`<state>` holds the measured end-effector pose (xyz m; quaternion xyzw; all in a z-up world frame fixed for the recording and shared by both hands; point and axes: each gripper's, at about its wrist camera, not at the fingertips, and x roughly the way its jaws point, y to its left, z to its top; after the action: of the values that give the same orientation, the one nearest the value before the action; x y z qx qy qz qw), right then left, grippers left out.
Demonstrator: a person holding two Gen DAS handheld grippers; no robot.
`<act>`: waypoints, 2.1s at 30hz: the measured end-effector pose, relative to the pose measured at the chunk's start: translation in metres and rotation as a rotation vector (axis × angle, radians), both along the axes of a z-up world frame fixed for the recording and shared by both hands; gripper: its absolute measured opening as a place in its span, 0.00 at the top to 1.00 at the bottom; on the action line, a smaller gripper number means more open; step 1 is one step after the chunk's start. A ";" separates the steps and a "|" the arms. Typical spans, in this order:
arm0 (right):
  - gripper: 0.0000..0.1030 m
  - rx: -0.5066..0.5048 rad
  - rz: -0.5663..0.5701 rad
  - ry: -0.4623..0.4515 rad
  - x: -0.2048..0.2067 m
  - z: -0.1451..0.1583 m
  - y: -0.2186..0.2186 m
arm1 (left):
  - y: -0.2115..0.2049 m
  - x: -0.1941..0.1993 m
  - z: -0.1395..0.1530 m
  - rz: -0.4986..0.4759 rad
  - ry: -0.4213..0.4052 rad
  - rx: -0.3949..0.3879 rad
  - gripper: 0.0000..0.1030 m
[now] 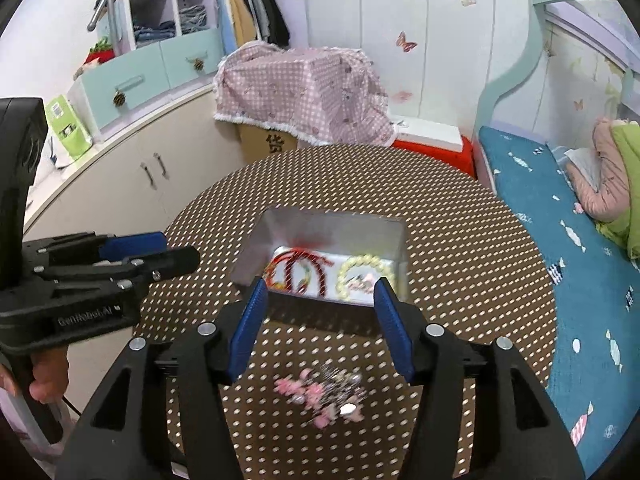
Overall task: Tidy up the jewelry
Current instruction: 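Move the right gripper to the silver chain with white pendant and grasp, then grasp the pale jade pendant with the left gripper while the right gripper lifts its chain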
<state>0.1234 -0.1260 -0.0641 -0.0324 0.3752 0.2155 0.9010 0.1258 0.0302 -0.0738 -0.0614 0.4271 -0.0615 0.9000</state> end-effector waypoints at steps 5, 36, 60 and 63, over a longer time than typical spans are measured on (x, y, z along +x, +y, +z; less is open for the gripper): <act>0.48 -0.027 0.044 0.043 -0.009 -0.016 0.022 | 0.024 -0.016 -0.017 0.039 0.039 0.008 0.45; 0.75 -0.209 0.190 0.189 0.005 -0.083 0.086 | 0.068 -0.025 -0.077 0.065 0.188 -0.048 0.36; 0.93 -0.046 0.061 0.095 -0.012 -0.038 0.014 | -0.038 -0.006 -0.093 -0.160 0.206 0.083 0.29; 0.93 -0.031 0.033 0.082 -0.014 -0.034 0.004 | -0.053 -0.005 -0.098 -0.158 0.194 0.167 0.44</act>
<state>0.1090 -0.1222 -0.0982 -0.0437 0.4146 0.2258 0.8805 0.1210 -0.0229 -0.1718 0.0419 0.5190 -0.0899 0.8490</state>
